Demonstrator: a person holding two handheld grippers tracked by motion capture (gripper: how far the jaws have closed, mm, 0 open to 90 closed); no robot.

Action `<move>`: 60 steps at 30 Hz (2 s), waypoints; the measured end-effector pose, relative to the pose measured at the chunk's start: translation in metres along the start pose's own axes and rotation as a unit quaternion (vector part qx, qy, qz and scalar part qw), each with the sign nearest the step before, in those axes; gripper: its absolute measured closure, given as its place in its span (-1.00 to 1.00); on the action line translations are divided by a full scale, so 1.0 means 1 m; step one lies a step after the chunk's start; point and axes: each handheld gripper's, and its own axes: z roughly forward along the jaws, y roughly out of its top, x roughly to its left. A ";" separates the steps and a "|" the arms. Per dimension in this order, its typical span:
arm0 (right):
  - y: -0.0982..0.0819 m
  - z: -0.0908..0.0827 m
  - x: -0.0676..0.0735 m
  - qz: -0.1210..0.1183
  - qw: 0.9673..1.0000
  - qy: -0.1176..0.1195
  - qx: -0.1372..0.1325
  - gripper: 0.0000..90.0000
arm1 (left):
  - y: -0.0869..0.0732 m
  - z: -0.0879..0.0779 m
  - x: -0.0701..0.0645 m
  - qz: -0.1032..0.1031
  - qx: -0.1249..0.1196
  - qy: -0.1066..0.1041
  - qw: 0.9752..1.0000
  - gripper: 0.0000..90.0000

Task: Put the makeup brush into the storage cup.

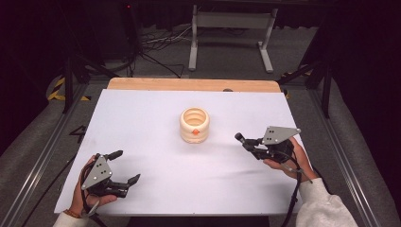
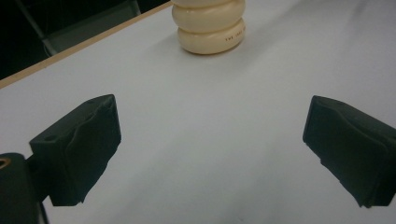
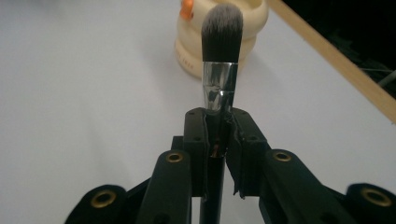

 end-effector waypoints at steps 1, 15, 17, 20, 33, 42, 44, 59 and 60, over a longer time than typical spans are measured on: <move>0.001 -0.002 0.000 0.009 1.000 -0.010 -0.018 0.75 | 0.000 0.000 0.000 -0.001 -0.004 0.002 1.000 -0.89; 0.013 0.000 0.004 0.061 0.989 -0.042 -0.130 0.75 | 0.001 -0.011 0.006 -0.026 -0.046 -0.002 0.999 -0.91; 0.015 0.003 0.004 0.067 0.987 -0.042 -0.139 0.75 | 0.001 -0.011 0.007 -0.029 -0.051 -0.003 0.998 -0.91; 0.017 0.006 0.004 0.075 0.985 -0.045 -0.151 0.75 | 0.001 -0.013 0.008 -0.029 -0.051 -0.001 0.998 -0.91; 0.034 0.020 0.004 0.085 0.978 -0.061 -0.181 0.75 | -0.004 -0.015 0.015 -0.043 -0.056 0.006 0.997 -0.91; 0.047 0.036 0.001 0.099 0.971 -0.084 -0.199 0.76 | -0.008 -0.014 0.014 -0.051 -0.054 0.004 0.997 -0.91; 0.050 0.038 0.000 0.101 0.970 -0.081 -0.204 0.76 | -0.007 -0.014 0.014 -0.048 -0.054 0.002 0.997 -0.91; 0.076 0.058 0.000 0.100 0.968 -0.071 -0.219 0.76 | -0.008 -0.015 0.014 -0.050 -0.056 0.004 0.997 -0.91; 0.077 0.060 0.000 0.098 0.968 -0.073 -0.217 0.76 | -0.008 -0.015 0.014 -0.050 -0.056 0.004 0.997 -0.91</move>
